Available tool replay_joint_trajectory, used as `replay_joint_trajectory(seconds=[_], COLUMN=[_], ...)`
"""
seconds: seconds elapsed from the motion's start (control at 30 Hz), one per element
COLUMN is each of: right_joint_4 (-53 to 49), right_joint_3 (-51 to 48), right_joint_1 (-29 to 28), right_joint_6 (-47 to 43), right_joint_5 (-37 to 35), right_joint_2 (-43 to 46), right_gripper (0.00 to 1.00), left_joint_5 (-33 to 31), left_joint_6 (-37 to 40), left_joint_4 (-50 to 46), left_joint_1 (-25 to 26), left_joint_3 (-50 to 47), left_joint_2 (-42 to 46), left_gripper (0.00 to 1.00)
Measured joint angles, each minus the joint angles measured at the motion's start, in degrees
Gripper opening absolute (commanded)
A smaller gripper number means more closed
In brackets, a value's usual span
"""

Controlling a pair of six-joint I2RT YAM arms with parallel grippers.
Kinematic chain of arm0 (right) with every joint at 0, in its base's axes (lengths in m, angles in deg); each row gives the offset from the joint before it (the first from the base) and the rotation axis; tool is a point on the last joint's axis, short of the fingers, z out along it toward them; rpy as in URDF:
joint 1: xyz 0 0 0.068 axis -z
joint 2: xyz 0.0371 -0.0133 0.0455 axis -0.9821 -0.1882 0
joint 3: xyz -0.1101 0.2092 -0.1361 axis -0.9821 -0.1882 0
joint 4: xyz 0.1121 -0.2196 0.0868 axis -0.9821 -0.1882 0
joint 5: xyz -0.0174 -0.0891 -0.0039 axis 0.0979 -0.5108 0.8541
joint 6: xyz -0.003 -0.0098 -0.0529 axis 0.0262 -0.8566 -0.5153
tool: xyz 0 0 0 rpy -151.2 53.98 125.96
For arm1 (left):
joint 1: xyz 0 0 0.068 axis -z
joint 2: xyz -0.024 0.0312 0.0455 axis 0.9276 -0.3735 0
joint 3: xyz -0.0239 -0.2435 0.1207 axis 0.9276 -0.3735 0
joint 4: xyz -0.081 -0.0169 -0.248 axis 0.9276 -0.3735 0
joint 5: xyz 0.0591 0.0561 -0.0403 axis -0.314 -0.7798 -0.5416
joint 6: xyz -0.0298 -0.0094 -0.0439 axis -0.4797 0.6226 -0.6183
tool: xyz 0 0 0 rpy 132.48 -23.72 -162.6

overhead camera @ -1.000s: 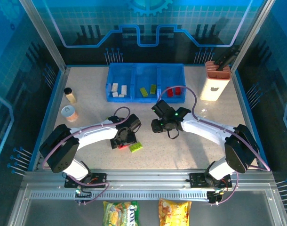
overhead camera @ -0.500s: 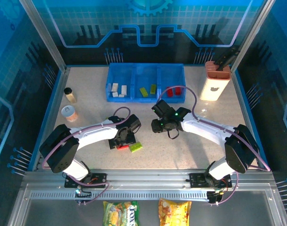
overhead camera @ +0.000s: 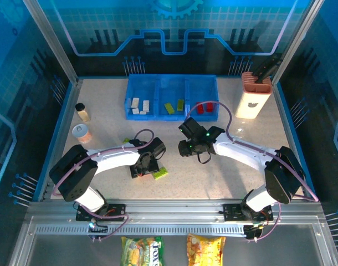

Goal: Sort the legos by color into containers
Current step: Pick up the lego from the middle-left of the table, then place the lego in the container.

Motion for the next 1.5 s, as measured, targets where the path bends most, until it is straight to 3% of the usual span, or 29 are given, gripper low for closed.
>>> replay_joint_trajectory(seconds=[0.17, 0.5, 0.8, 1.1, 1.5], right_joint_4=[-0.4, -1.7, -3.6, -4.9, -8.6], right_joint_3=[0.0, 0.0, 0.0, -0.7, -5.1], right_joint_1=[0.0, 0.0, 2.0, 8.8, 23.2], right_joint_6=[0.3, 0.3, -0.2, -1.9, -5.3], right_joint_5=[-0.1, -1.2, -2.4, -2.2, -0.3], right_joint_2=[0.5, 3.0, 6.3, 9.8, 18.5], right_gripper=[0.36, 0.36, 0.36, 0.36, 0.37], left_joint_5=[0.0, -1.2, -2.7, -3.0, -1.4], left_joint_6=[0.4, 2.8, 7.6, 14.4, 25.6], left_joint_4=[0.1, -0.3, -1.5, -1.7, -1.2], left_joint_1=[0.0, 0.0, 0.0, -0.1, -0.4], left_joint_3=[0.0, 1.8, 9.8, 22.4, 46.8], left_joint_2=[0.3, 2.0, 2.7, 0.5, -15.2], left_gripper=[0.61, 0.60, 0.60, 0.60, 0.59])
